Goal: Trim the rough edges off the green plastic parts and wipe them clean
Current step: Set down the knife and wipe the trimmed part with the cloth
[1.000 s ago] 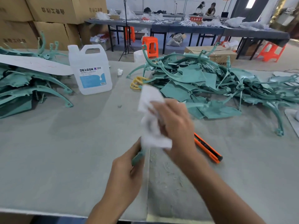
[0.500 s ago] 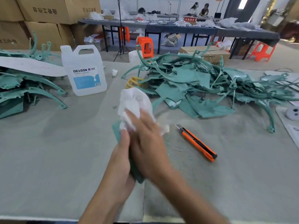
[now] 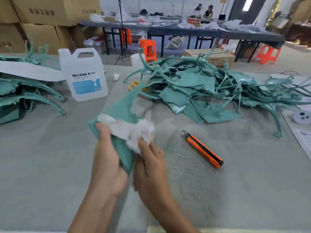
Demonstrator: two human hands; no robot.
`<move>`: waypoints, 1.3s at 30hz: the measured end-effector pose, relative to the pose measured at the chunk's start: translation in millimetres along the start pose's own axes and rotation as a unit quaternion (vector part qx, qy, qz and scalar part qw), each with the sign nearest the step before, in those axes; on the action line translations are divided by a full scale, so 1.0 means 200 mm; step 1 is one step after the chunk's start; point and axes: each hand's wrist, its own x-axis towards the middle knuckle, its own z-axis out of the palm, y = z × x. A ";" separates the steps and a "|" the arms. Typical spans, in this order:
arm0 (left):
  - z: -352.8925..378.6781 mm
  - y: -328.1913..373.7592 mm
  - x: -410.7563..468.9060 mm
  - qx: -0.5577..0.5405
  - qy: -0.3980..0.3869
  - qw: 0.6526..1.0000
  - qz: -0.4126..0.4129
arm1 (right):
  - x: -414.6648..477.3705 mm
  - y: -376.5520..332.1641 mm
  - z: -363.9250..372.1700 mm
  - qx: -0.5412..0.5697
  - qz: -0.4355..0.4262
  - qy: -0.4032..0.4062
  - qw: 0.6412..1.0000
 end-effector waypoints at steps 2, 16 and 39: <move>0.01 0.06 0.04 0.031 0.021 0.999 0.034 | -0.09 -0.04 0.01 0.118 0.083 -0.053 0.988; -0.10 -0.08 -0.15 0.398 -0.008 0.888 0.229 | 0.25 -0.09 -0.41 0.388 0.206 0.116 0.891; 0.07 -0.04 -0.12 0.107 -0.114 0.987 -0.047 | 0.06 -0.03 -0.16 -0.032 -0.138 0.043 0.989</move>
